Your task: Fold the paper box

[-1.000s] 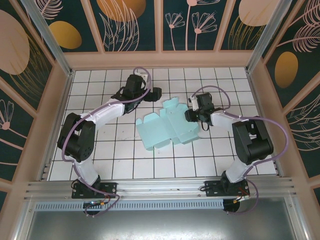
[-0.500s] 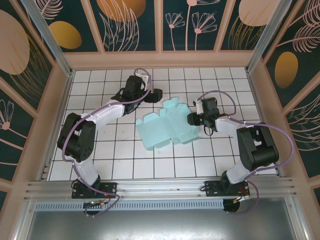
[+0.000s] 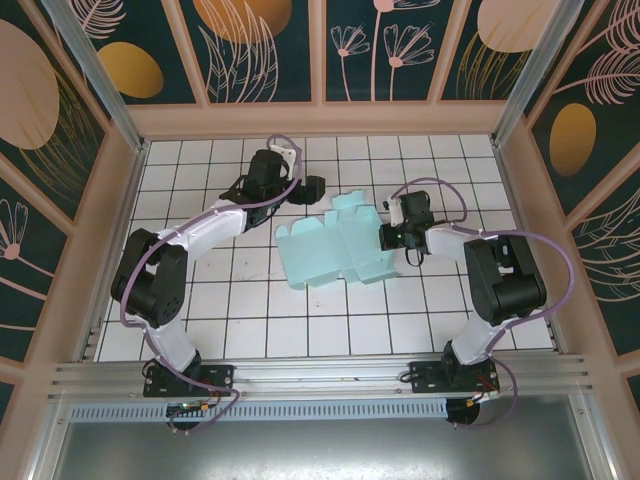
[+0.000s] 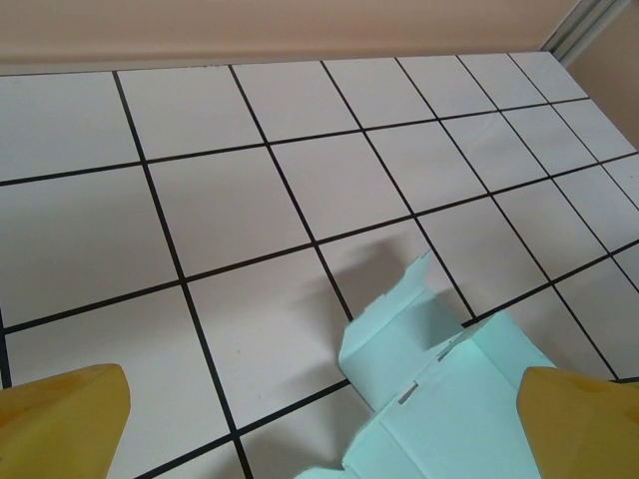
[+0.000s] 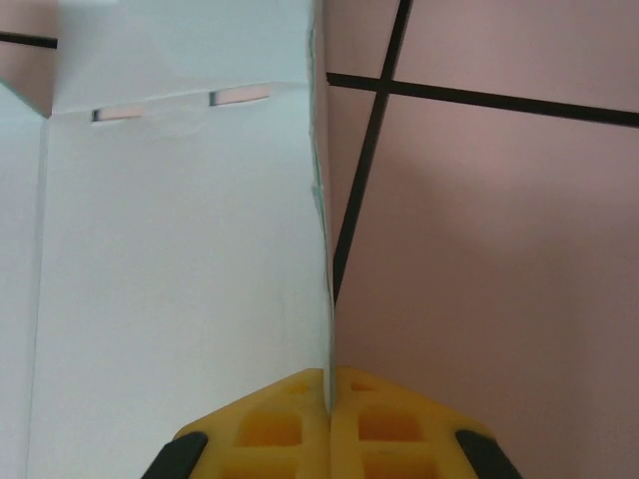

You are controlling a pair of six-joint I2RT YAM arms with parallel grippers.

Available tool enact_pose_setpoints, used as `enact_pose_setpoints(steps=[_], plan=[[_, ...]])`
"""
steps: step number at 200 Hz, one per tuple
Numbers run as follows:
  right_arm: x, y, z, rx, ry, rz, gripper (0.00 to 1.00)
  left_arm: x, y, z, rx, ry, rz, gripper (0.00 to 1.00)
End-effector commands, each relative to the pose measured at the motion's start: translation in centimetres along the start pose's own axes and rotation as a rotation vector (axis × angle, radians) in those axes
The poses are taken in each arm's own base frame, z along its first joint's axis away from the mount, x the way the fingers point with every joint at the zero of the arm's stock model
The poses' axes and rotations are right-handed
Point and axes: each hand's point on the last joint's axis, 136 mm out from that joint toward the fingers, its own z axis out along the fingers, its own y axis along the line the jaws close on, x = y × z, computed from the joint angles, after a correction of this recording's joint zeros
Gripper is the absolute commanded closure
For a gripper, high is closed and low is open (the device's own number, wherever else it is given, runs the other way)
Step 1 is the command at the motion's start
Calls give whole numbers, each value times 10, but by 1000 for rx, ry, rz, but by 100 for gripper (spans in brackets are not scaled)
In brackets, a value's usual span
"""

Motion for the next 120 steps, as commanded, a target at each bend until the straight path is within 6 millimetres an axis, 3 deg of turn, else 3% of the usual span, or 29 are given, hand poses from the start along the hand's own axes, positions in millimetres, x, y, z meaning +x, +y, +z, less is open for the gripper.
enact_pose_setpoints(steps=[1, 53, 120], plan=[[-8, -2, -7, 7, -19, -21, 100, -14, -2, -10, 15, -48, 23, 1], [-20, 0, -25, 49, -95, -106, 100, -14, 8, -12, 0, -60, -31, 1], [-53, 20, -61, 252, -254, -403, 100, -4, 61, 2, -33, -28, -267, 1]])
